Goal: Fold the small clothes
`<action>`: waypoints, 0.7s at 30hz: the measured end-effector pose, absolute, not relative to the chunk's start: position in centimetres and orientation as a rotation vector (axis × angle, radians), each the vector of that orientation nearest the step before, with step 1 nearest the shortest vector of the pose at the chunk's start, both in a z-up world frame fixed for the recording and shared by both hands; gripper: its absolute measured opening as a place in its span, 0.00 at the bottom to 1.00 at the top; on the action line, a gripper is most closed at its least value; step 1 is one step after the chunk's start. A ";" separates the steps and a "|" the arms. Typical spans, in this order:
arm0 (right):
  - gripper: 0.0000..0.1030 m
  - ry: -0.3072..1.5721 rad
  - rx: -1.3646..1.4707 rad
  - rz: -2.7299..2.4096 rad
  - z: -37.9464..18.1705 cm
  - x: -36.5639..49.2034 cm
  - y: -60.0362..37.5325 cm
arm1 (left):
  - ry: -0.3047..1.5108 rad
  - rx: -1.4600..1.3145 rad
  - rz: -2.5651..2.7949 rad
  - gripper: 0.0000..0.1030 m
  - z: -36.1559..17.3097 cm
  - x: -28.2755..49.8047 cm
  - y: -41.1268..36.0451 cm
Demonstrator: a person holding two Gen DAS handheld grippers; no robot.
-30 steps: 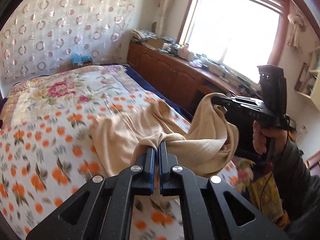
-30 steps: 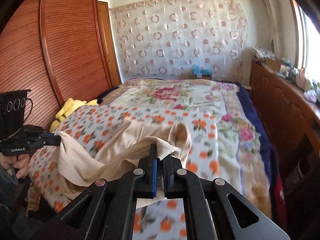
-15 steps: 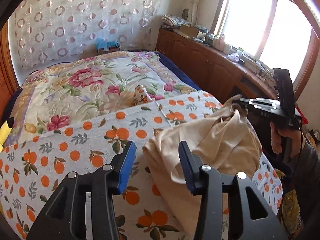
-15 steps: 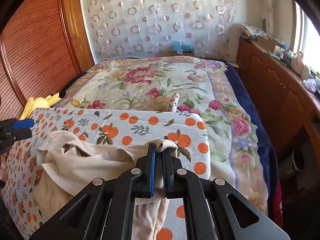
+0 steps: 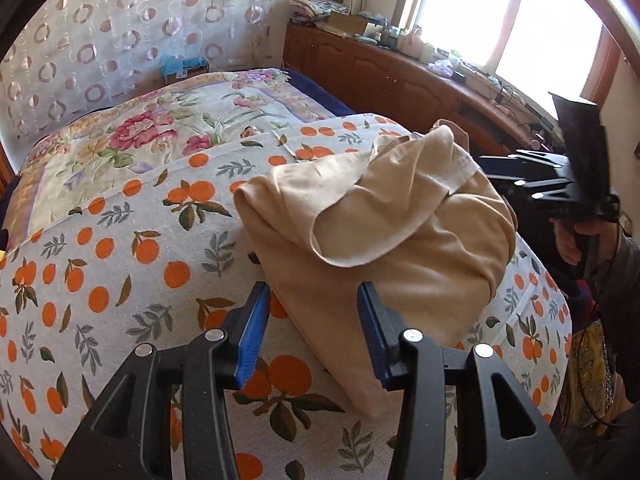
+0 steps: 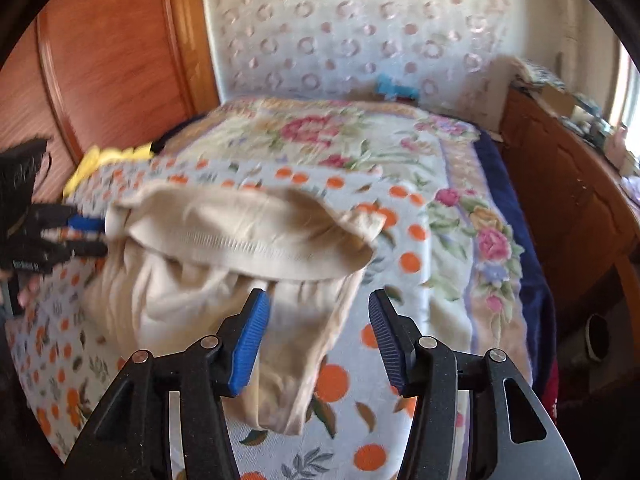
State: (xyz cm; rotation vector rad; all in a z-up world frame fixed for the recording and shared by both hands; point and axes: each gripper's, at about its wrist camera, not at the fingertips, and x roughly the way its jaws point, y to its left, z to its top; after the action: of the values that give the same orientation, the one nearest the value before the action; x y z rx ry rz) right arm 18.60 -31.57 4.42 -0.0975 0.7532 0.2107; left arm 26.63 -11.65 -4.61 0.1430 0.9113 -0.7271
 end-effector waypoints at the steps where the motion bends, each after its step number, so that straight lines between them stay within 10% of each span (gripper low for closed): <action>1: 0.53 0.770 -0.117 0.207 3.9 19.2 -31.0 | 0.910 0.141 -0.736 0.45 -4.6 26.5 -11.7; 21: 0.53 0.710 -0.022 0.143 4.8 23.0 -31.6 | 0.866 0.035 -0.461 0.45 -5.6 35.7 -11.7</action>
State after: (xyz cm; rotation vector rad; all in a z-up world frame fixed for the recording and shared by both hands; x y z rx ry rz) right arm 22.98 -31.58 4.82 -0.0221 0.7099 0.1427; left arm 35.65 -11.70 -5.64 0.0345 0.8660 -0.4612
